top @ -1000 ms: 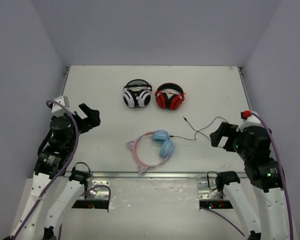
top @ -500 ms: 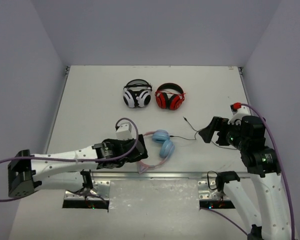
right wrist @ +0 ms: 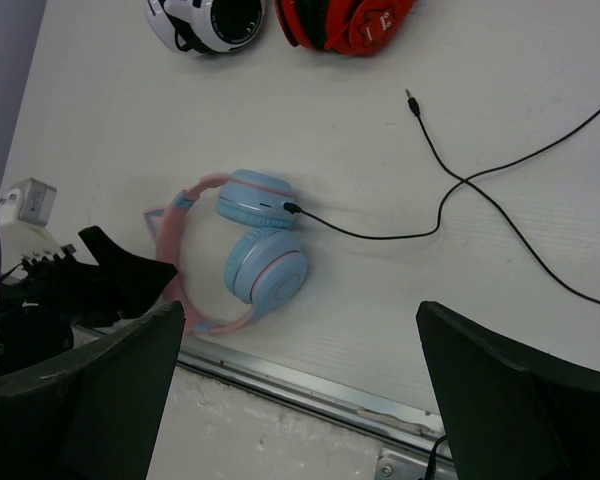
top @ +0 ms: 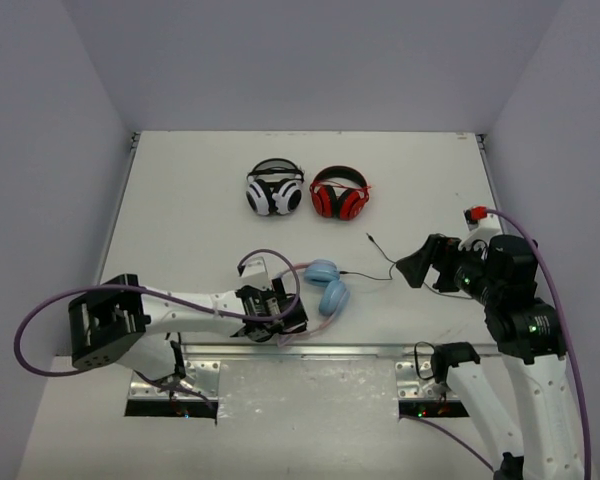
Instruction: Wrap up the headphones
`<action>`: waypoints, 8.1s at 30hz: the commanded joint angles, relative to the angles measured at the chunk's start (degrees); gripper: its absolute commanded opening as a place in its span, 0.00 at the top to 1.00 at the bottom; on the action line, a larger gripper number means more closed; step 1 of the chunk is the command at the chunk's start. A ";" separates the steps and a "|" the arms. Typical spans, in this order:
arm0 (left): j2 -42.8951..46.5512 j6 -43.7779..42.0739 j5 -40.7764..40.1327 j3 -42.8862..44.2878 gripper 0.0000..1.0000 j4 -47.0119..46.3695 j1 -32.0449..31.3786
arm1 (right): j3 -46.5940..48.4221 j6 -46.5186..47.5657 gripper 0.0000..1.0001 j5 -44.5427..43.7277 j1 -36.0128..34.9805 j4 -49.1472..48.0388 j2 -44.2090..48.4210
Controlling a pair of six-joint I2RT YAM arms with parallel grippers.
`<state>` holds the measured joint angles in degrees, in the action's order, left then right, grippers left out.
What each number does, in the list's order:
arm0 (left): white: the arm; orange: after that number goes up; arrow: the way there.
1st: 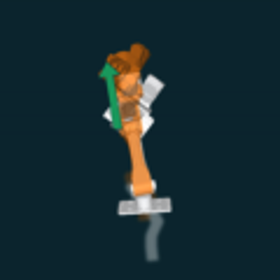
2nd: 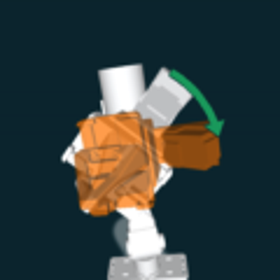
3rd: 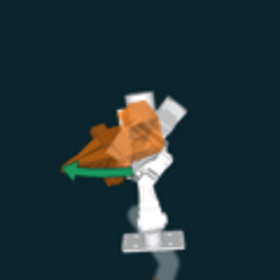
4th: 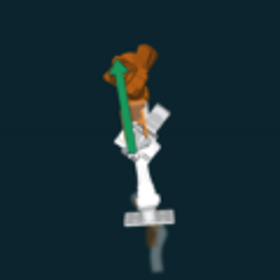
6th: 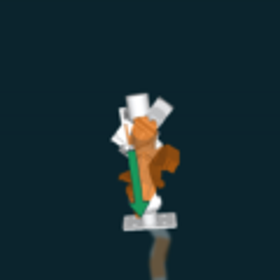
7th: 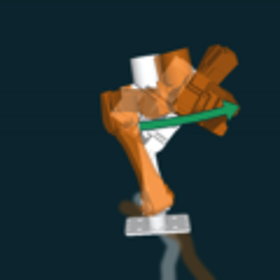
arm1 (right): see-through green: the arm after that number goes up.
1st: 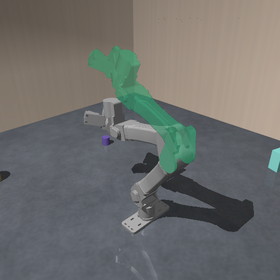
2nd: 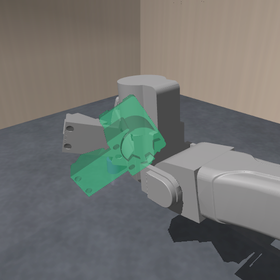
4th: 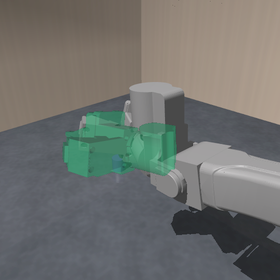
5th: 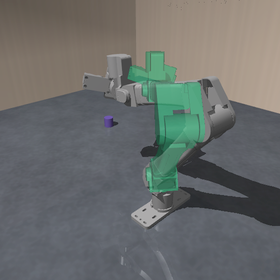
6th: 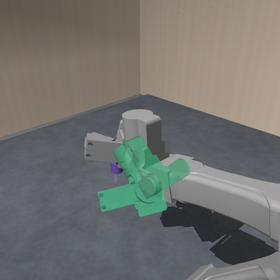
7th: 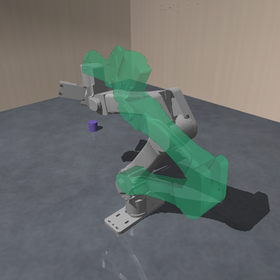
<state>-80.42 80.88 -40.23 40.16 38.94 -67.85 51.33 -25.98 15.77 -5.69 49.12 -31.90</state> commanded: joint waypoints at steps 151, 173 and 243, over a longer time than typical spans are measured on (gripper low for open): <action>16.53 -55.05 -26.57 39.81 1.00 17.22 2.82 | -23.29 6.46 0.02 28.95 -6.96 -55.52 -7.13; 19.07 -46.69 -29.21 52.74 0.98 26.20 3.34 | -18.54 6.40 0.01 47.20 -6.96 -55.33 -12.21; 9.76 -85.63 15.35 22.59 1.00 -17.40 -2.63 | -6.77 21.40 0.99 3.79 -26.46 -37.09 -19.86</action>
<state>-73.28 -4.32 -29.85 59.66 26.39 -69.41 41.45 -3.14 27.86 -29.76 15.86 -49.82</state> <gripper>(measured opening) 0.109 0.014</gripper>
